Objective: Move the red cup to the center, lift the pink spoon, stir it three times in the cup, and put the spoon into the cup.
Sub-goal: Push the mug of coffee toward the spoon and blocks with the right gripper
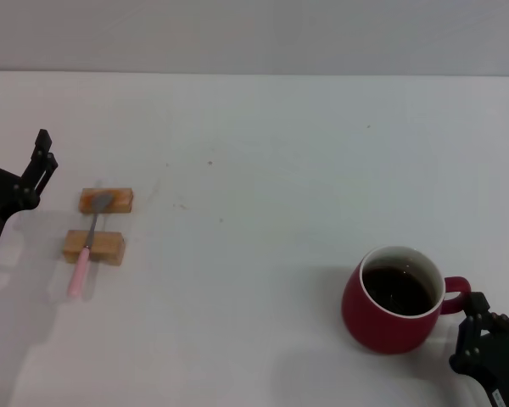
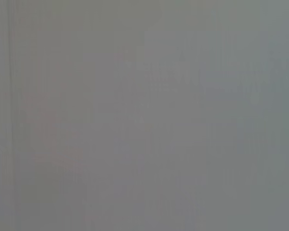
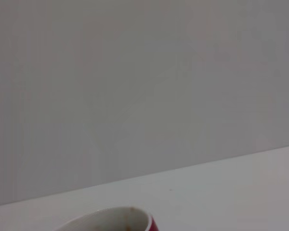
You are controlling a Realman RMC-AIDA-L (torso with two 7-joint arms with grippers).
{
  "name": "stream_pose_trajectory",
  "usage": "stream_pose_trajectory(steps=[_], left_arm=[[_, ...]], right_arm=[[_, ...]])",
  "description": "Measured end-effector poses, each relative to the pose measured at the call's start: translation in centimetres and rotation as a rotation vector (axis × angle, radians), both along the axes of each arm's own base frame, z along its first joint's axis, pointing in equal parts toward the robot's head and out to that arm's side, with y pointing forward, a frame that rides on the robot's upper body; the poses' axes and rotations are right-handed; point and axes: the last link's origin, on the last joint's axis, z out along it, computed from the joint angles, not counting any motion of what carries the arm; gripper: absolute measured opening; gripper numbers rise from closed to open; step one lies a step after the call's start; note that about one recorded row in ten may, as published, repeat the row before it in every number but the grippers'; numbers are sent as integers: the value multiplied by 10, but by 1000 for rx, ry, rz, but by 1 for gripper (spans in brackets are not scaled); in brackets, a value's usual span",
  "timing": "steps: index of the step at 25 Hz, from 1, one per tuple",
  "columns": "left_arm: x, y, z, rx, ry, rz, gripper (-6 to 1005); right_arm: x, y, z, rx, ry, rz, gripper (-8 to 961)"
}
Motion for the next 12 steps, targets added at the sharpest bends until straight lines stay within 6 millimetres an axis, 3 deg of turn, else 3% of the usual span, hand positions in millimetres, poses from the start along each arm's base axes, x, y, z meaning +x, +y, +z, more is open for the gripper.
stream_pose_trajectory(steps=[12], left_arm=[[-2, -2, 0, -1, 1, 7, 841]], right_arm=[[0, 13, -1, -23, 4, 24, -1]])
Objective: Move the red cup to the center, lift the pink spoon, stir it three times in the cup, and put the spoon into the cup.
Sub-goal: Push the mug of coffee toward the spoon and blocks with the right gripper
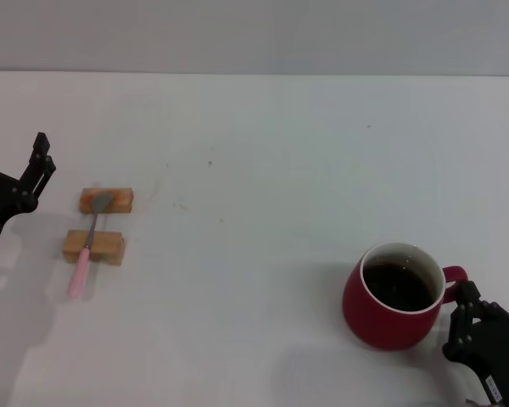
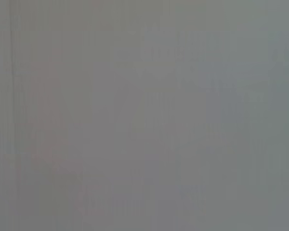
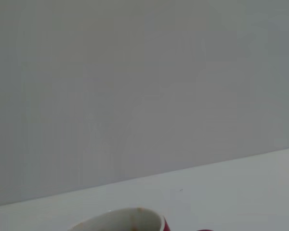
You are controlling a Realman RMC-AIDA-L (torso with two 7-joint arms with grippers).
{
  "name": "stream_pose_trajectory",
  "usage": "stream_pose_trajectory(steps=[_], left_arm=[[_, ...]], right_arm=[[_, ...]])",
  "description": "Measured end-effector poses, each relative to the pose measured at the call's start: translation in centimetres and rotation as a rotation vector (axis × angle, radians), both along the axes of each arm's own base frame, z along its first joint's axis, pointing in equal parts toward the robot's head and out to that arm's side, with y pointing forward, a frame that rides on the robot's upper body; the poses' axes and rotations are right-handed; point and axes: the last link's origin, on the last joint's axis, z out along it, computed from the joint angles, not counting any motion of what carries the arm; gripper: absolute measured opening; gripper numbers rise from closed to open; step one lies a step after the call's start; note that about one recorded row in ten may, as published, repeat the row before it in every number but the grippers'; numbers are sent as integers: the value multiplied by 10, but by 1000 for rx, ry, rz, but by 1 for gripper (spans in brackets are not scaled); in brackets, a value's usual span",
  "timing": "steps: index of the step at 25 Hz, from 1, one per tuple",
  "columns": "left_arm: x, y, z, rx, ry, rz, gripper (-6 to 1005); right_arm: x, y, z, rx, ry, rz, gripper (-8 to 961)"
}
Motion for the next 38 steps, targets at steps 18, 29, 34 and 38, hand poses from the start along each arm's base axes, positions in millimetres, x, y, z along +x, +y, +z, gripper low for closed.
stream_pose_trajectory(steps=[18, 29, 34, 38], left_arm=[[-2, -1, 0, -2, 6, 7, 841], [-2, -1, 0, -5, 6, 4, 842], [-2, -1, 0, -5, 6, 4, 842], [-1, 0, -1, -5, 5, 2, 842]], right_arm=[[6, 15, 8, 25, -47, 26, 0], [12, 27, 16, 44, -46, 38, -1], [11, 21, 13, 38, -30, 22, -1], [10, 12, 9, 31, -12, 4, 0]])
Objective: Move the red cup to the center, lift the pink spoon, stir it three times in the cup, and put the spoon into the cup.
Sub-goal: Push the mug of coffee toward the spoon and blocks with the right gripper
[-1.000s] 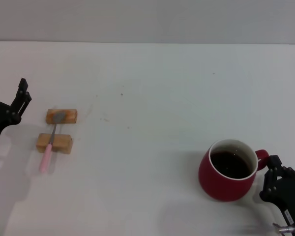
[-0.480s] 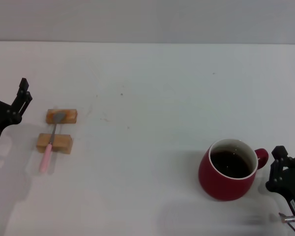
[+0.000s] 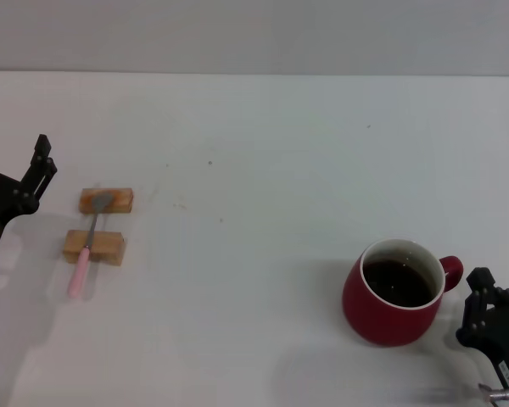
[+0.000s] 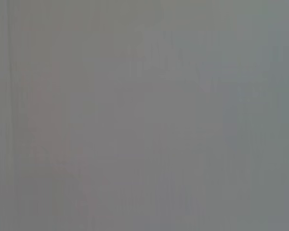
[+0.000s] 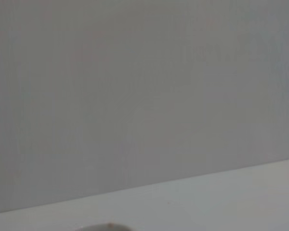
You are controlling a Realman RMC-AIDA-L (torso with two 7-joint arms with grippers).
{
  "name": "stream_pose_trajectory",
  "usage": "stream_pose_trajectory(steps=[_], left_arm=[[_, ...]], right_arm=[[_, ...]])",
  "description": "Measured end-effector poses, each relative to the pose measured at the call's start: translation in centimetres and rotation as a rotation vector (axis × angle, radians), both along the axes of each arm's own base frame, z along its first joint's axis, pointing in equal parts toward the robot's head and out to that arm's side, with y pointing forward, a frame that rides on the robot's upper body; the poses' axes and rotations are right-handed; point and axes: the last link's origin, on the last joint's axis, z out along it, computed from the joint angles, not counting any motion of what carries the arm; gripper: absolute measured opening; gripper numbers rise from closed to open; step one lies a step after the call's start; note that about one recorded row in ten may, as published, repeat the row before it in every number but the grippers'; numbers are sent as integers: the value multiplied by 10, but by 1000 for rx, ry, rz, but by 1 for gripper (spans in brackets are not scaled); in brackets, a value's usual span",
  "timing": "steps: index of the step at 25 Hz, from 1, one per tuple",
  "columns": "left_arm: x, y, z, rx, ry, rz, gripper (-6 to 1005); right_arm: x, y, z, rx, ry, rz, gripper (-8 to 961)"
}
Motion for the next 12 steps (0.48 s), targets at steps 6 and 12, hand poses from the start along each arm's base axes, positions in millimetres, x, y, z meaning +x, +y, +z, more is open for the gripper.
stream_pose_trajectory(steps=[6, 12], left_arm=[[1, 2, 0, 0, 1, -5, 841], [1, 1, 0, -2, 1, -2, 842]], right_arm=[[-3, -3, -3, -9, 13, -3, 0], [-2, 0, -3, -16, 8, 6, 0]])
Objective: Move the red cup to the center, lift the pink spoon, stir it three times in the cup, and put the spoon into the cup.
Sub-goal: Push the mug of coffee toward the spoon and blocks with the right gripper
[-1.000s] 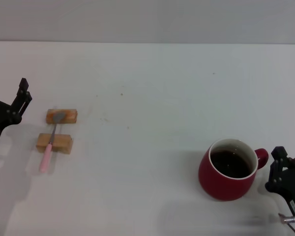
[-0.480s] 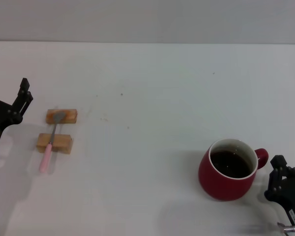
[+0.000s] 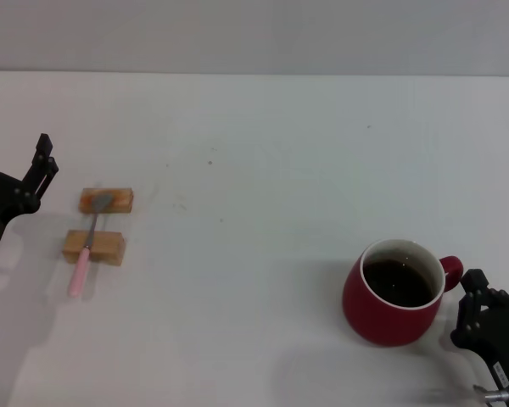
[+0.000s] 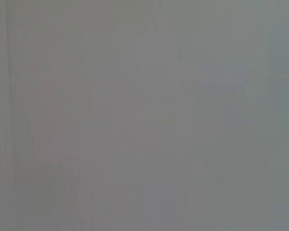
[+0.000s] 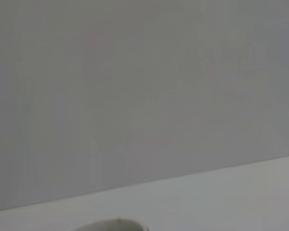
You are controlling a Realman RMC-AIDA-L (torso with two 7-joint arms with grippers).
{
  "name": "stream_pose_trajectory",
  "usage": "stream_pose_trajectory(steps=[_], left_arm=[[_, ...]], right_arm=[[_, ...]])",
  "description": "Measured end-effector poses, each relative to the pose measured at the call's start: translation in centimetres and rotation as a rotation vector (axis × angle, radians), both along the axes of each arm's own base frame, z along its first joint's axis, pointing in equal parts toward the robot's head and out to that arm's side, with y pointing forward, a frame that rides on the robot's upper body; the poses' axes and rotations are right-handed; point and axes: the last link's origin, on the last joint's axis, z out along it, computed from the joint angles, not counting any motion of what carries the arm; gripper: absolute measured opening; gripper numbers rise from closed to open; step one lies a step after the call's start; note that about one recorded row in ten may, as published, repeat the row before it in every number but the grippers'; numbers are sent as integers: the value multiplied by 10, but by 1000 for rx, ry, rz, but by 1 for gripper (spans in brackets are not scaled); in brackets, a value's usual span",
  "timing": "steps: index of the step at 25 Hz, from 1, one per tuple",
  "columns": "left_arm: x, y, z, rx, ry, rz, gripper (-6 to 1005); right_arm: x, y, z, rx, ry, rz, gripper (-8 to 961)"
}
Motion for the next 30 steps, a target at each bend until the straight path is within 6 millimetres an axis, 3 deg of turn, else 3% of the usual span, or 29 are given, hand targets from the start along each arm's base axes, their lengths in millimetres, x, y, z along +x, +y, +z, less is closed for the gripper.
stream_pose_trajectory(steps=[13, 30], left_arm=[[-2, -1, 1, 3, 2, 7, 842], [-1, 0, 1, 2, 2, 3, 842]], right_arm=[[-3, 16, -6, -48, -11, 23, 0], [2, 31, 3, -27, -61, 49, 0]])
